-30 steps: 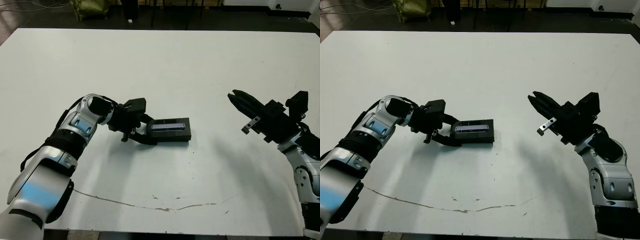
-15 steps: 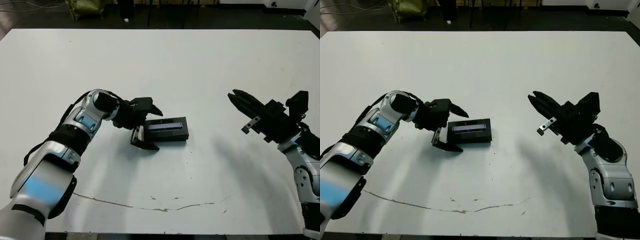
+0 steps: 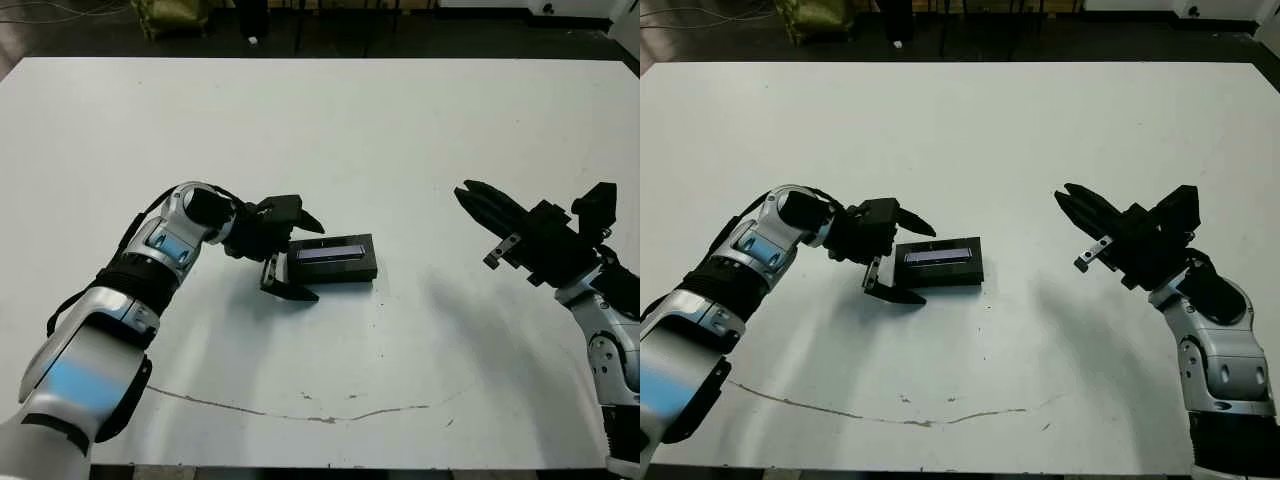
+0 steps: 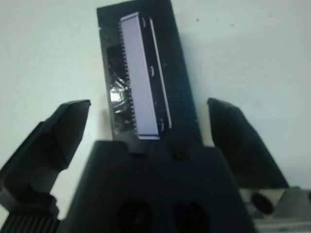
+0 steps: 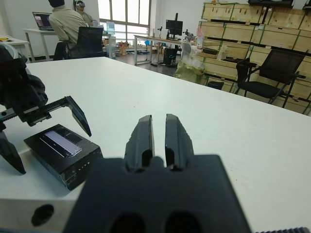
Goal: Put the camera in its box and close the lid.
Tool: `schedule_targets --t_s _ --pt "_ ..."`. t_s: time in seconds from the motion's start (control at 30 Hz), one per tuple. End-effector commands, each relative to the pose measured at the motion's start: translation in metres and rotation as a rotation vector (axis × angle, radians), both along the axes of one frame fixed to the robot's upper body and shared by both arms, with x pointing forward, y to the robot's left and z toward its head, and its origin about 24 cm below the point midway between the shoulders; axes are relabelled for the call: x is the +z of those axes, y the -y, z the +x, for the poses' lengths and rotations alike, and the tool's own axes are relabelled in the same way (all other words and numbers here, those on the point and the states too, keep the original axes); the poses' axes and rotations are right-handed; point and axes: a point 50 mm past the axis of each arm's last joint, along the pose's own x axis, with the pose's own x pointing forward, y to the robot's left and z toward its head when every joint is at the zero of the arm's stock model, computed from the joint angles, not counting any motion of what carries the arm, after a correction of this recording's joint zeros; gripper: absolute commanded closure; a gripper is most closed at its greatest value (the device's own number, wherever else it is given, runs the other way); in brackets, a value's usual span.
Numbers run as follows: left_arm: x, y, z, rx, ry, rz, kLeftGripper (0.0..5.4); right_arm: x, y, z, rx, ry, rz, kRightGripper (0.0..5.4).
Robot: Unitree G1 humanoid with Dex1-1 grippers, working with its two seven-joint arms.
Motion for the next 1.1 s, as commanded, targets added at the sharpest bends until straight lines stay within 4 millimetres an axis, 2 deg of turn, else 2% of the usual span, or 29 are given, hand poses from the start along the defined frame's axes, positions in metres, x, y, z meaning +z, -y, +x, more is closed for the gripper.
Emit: schedule_targets --t_s 0.03,0.37,0.7,0.9,1.0,1.1 --pt "-0.014 -0.01 -0.008 0.026 -0.02 -0.012 0.01 -0.007 0.003 -0.001 0.0 -0.029 0.0 5.4" --pt "0.004 -0.01 -0.013 -0.034 0.064 -0.147 0.01 -0.008 0.003 -0.001 -0.007 -0.03 -0.009 5.4" --pt "0.015 -0.006 -0.016 -0.025 0.129 -0.196 0.01 -0.01 0.003 -0.001 0.008 -0.03 -0.001 5.4" --pt "0.036 -0.013 -0.018 -0.026 0.178 -0.33 0.01 -0.01 0.004 -0.002 -0.007 -0.038 -0.013 5.4" --pt "0.046 -0.02 -0.018 0.057 0.177 -0.395 0.01 -0.01 0.004 -0.003 -0.005 -0.035 -0.013 5.4" --pt "0.038 -0.022 -0.022 0.39 0.192 -0.57 0.25 -0.011 0.004 -0.002 -0.005 -0.032 -0.008 5.4"
